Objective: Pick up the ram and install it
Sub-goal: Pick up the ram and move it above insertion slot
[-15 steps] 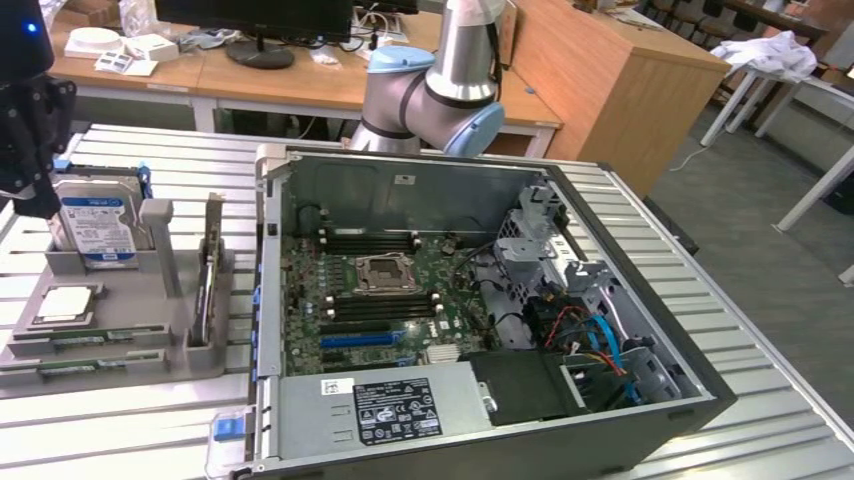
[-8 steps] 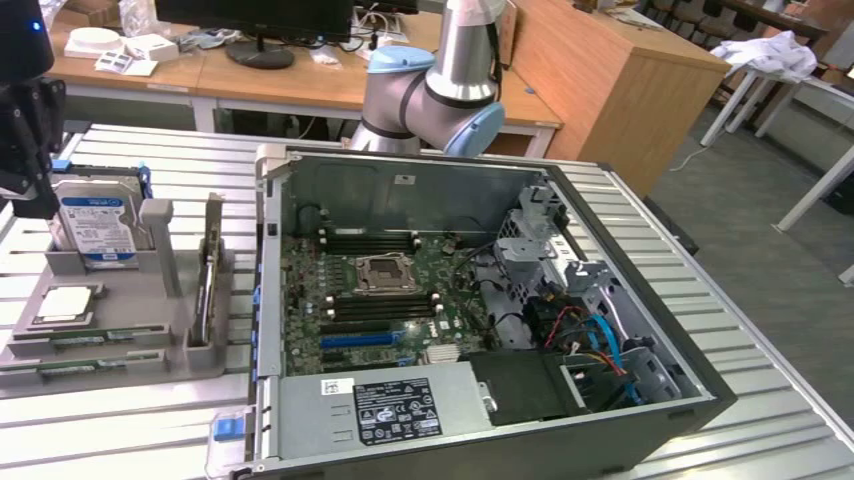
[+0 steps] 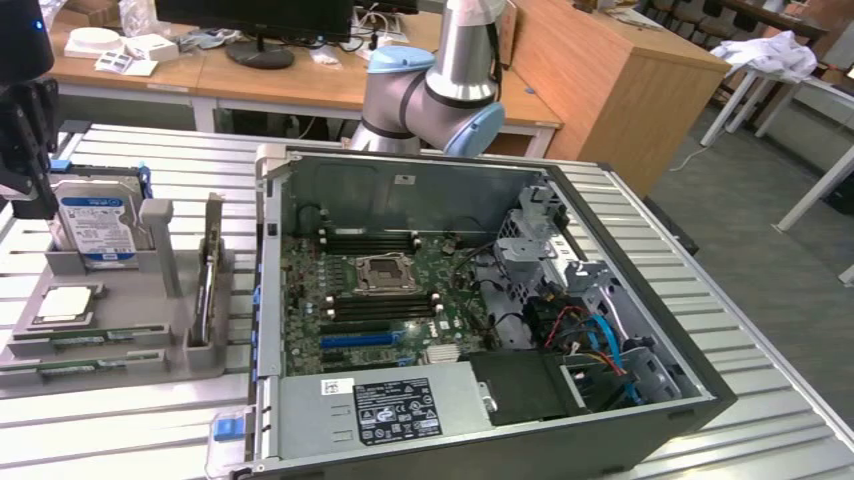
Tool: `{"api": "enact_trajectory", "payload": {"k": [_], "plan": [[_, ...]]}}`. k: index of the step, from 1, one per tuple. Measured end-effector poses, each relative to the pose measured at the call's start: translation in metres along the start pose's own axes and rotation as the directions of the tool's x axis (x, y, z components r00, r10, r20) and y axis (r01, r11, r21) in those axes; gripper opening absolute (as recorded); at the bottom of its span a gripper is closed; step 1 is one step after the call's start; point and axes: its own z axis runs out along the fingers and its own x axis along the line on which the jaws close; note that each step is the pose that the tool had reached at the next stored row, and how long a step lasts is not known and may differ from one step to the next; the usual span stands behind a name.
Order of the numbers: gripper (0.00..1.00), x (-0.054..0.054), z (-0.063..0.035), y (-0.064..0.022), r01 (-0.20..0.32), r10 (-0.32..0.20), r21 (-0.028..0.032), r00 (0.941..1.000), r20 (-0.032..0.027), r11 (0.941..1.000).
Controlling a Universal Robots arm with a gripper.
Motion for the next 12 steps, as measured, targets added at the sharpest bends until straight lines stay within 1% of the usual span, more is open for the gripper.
{"api": "enact_trajectory", "payload": {"k": [3, 7, 11, 12], "plan": [[0.11, -0.0002, 0.0001, 0.0000, 0.000, 0.000, 0.0004, 1.0000, 0.0010, 1.0000], [0.11, -0.0024, 0.0003, 0.0000, 0.002, -0.002, 0.0009, 1.0000, 0.0055, 1.0000], [0.11, -0.0059, 0.0006, 0.0000, 0.003, -0.003, 0.0011, 0.9999, 0.0112, 1.0000], [0.11, -0.0060, 0.0006, -0.0001, 0.004, -0.004, 0.0012, 0.9999, 0.0118, 1.0000]]}}
